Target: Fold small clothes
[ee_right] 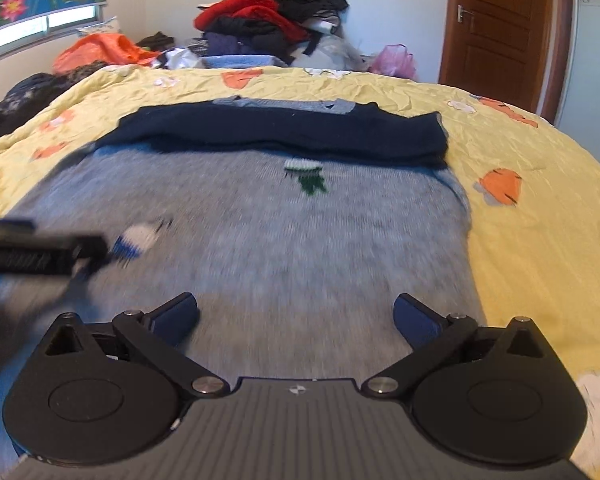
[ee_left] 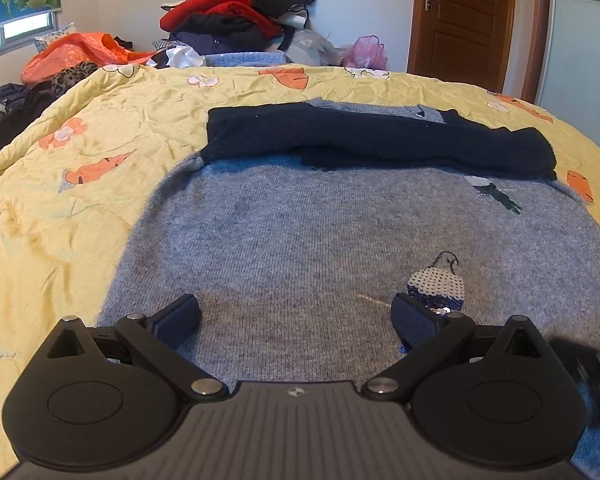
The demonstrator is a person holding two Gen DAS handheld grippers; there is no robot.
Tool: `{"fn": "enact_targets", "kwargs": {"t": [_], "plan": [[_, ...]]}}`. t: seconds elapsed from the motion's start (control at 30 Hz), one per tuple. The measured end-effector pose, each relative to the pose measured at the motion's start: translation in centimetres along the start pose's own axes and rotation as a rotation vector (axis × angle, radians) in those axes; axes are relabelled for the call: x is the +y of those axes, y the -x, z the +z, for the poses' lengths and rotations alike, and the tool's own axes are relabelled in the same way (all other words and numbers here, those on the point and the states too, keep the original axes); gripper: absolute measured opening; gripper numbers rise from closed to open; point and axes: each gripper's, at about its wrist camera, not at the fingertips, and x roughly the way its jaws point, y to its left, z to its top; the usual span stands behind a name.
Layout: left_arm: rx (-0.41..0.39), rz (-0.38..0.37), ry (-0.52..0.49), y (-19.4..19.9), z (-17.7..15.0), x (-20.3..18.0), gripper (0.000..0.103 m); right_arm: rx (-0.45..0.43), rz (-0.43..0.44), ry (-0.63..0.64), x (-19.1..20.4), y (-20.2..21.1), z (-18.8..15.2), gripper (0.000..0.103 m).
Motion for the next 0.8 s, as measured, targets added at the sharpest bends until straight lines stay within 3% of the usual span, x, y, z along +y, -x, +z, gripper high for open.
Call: {"fn": "enact_targets", "kwargs": {"t": [0.17, 0.53, 0.8], "plan": [[0.0, 0.0, 0.0, 0.0, 0.0, 0.0, 0.103, -0.003, 0.012, 0.008, -0.2, 2.4, -1.8, 0.103], [0.02, 0.019, -0.009, 1.8, -1.2, -0.1, 0.103, -0.006, 0.015, 0.007, -0.3, 2.4, -1.9, 0.103], [0.01, -0.029, -0.043, 4.2, -3.3, 0.6, 0.103, -0.006, 0.015, 0.006, -0.4, 2.4, -1.9, 0.103]]}}
